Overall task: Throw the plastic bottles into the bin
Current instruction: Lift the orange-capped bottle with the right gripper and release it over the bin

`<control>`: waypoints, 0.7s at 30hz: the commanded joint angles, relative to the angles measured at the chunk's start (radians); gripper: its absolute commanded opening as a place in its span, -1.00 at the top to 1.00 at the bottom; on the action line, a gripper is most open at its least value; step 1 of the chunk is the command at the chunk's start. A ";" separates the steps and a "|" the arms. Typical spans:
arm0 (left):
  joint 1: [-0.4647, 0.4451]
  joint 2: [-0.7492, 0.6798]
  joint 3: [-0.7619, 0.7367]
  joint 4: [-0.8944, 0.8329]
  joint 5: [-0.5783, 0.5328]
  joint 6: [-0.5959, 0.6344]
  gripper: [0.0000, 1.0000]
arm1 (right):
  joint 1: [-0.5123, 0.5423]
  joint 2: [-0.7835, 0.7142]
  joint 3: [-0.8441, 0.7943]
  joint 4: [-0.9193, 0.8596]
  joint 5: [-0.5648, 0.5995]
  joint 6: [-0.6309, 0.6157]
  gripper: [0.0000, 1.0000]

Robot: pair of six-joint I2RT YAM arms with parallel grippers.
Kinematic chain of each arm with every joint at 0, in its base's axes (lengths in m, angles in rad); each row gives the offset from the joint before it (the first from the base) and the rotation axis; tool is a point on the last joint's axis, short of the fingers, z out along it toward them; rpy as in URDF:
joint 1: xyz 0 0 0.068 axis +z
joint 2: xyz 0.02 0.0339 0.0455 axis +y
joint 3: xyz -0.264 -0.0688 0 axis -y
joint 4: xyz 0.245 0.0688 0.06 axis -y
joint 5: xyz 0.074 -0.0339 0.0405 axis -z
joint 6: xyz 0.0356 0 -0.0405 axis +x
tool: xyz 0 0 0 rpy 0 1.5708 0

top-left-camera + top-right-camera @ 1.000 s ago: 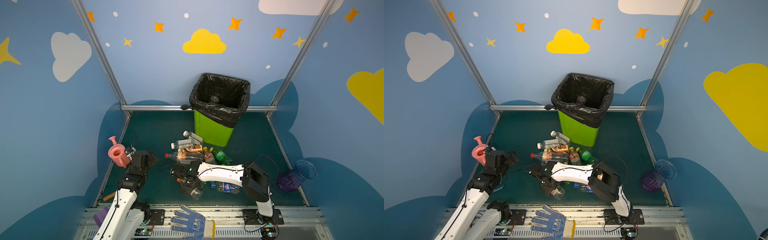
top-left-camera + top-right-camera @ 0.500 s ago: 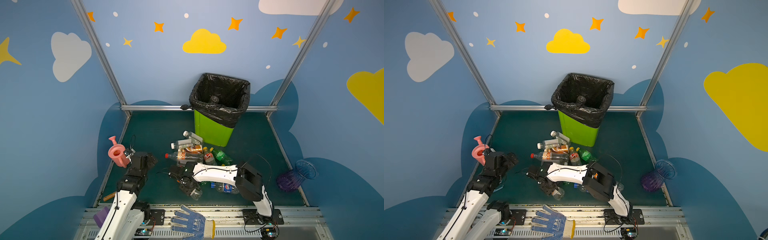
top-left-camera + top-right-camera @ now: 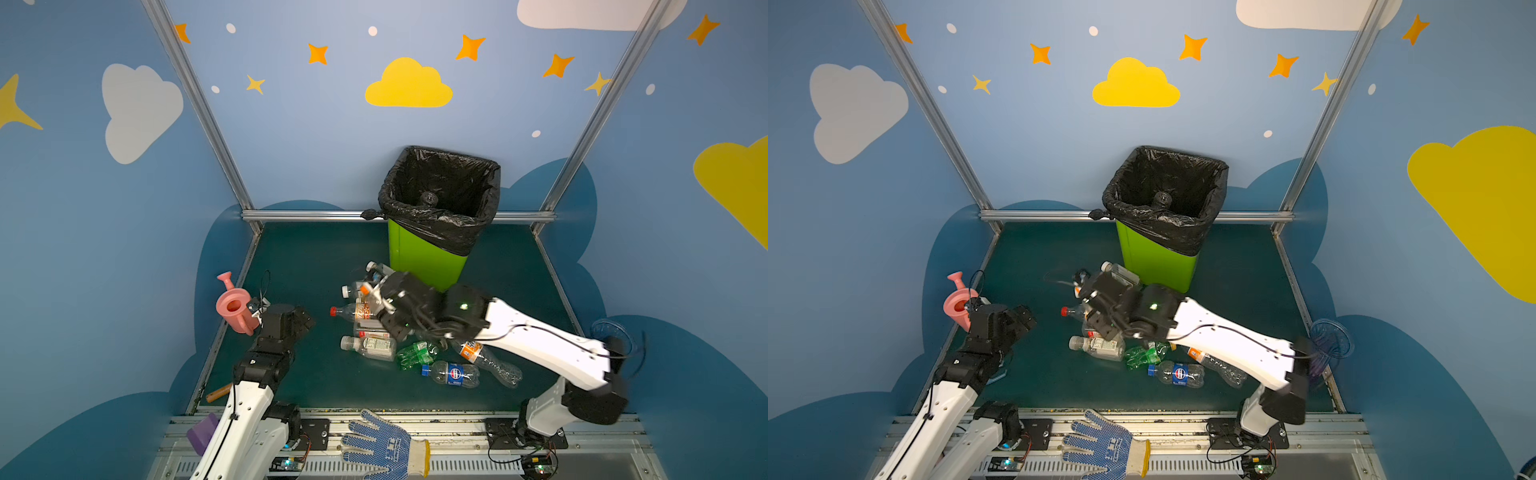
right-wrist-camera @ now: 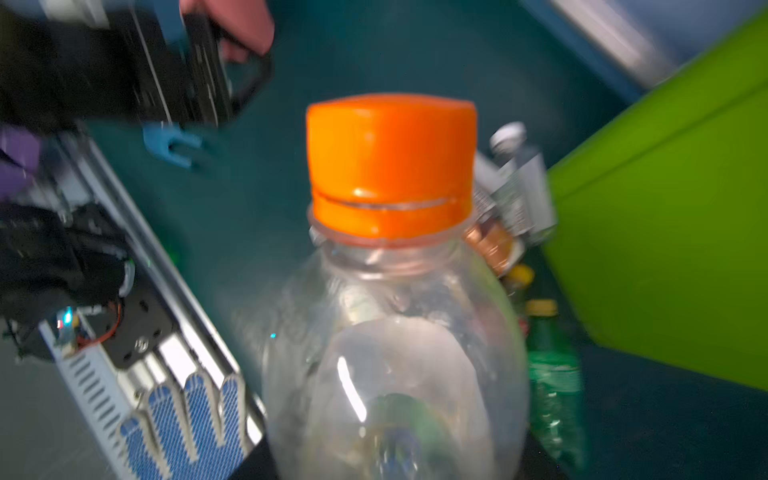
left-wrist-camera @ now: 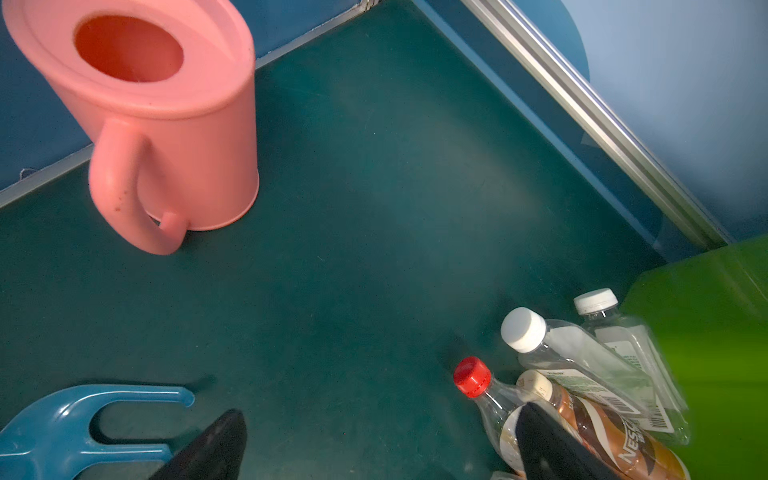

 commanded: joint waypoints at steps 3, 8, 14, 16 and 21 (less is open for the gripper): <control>0.005 0.036 -0.019 0.053 0.033 -0.003 -1.00 | 0.064 -0.204 0.190 0.349 0.294 -0.530 0.10; 0.005 0.067 -0.003 0.062 0.045 -0.009 -1.00 | 0.122 -0.336 0.107 0.759 0.275 -0.905 0.06; 0.001 0.077 0.015 0.084 0.065 -0.003 -1.00 | -0.370 -0.211 0.220 0.422 -0.036 -0.472 0.02; -0.004 0.089 0.018 0.091 0.077 -0.013 -1.00 | -0.572 -0.093 0.295 0.281 -0.233 -0.277 -0.02; -0.013 0.104 0.034 0.085 0.082 -0.011 -1.00 | -0.766 0.189 0.613 -0.003 -0.417 -0.129 -0.31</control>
